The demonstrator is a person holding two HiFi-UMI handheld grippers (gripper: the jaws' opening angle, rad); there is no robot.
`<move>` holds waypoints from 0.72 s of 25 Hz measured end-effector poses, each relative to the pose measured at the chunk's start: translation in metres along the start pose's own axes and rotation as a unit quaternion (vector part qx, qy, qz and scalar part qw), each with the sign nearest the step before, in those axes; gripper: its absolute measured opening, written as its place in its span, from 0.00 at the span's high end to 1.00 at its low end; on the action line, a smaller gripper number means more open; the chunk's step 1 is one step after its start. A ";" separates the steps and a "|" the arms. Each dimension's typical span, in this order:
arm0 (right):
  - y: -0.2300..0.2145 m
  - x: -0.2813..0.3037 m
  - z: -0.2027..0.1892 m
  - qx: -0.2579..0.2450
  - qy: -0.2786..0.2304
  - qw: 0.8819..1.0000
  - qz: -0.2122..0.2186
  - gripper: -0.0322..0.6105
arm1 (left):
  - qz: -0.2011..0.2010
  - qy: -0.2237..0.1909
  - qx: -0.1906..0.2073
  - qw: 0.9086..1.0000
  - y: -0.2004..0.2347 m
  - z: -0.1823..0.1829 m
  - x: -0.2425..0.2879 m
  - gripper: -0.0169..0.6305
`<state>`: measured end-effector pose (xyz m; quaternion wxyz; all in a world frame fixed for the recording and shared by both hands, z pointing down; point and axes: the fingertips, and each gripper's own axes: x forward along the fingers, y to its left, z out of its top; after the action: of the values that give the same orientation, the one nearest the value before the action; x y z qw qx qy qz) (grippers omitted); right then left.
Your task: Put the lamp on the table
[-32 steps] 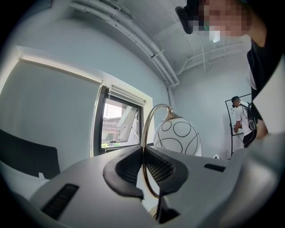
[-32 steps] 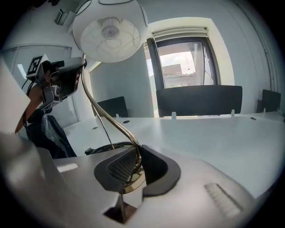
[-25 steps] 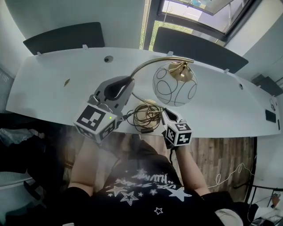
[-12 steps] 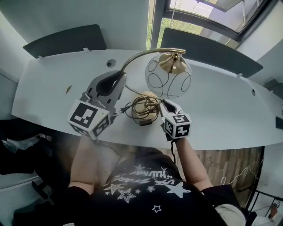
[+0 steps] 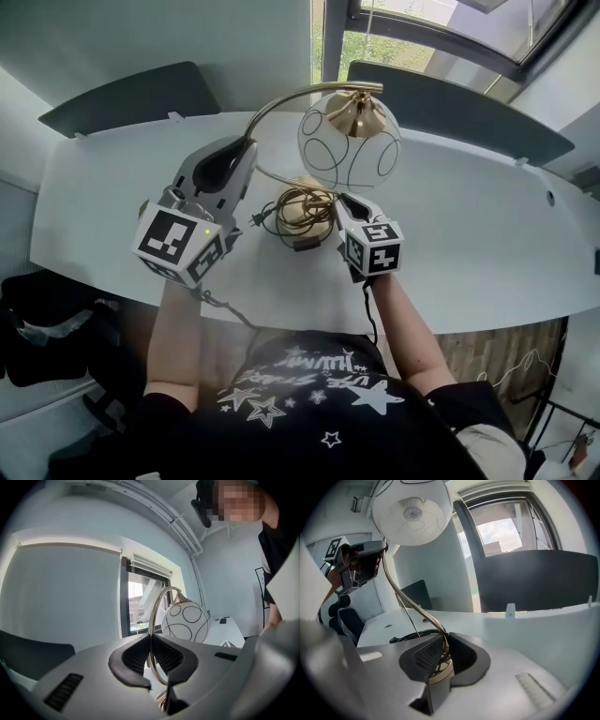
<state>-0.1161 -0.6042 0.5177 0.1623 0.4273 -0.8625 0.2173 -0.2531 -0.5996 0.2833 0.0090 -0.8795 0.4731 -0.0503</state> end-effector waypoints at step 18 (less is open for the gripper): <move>-0.022 0.077 0.028 0.001 0.017 1.000 0.008 0.89 | 0.013 0.014 -0.006 1.000 0.069 -0.019 0.049 0.93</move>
<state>-0.1460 -0.6814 0.5346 0.1747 0.4171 -0.8628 0.2261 -0.2856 -0.6774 0.3018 -0.0018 -0.8726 0.4847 -0.0596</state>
